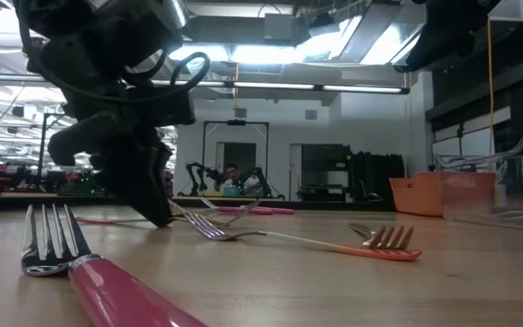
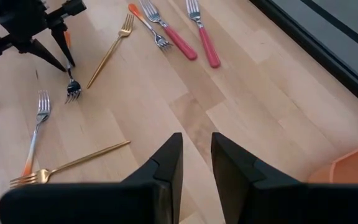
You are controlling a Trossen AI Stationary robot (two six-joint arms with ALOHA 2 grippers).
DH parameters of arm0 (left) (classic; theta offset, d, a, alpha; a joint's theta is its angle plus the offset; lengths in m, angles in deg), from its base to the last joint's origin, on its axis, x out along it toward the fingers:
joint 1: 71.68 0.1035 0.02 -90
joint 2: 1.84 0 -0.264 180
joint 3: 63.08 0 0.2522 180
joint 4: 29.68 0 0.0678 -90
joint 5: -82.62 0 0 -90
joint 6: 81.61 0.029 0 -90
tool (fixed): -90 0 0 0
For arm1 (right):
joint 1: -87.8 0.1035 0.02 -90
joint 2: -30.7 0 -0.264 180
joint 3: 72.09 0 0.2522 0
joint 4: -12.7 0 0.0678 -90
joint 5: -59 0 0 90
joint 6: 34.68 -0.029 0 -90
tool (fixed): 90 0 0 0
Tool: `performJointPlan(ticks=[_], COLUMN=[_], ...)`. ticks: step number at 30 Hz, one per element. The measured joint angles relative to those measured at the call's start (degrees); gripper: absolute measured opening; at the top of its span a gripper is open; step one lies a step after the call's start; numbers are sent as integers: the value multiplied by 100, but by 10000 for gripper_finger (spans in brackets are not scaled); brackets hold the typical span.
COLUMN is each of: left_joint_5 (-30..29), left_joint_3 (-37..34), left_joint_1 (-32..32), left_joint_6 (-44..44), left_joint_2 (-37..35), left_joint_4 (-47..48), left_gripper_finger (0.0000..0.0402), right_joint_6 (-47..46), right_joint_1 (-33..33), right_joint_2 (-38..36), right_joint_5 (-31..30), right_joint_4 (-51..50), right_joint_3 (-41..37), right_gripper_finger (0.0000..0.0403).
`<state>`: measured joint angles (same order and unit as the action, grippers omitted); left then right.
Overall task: Sort silverware by color (type)
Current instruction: Put the orange fork into the orange bin
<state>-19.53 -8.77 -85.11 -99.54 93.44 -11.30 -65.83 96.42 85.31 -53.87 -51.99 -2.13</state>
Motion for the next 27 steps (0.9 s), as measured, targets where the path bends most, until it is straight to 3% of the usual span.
performJointPlan(ticks=[8, 15, 22, 27], left_joint_5=[-61, -100, -418, -1119], left_joint_3=[-9, -11, -11, -11], left_joint_1=[28, 149, 195, 250], left_joint_6=[-106, -772, -1053, -1051], left_joint_2=[18, 20, 20, 20], left_joint_4=[-172, -354, -1674, -3108], left_gripper_finger=[13, 11, 11, 11], right_joint_6=[0, 0, -2, -6], right_joint_1=[-2, -1, -2, -2], right_joint_2=[0, 0, 0, 0], right_joint_5=[0, 0, 0, 0], right_joint_4=[-2, 4, 79, 374], right_joint_3=[0, 0, 0, 0], right_gripper_finger=[76, 76, 76, 76])
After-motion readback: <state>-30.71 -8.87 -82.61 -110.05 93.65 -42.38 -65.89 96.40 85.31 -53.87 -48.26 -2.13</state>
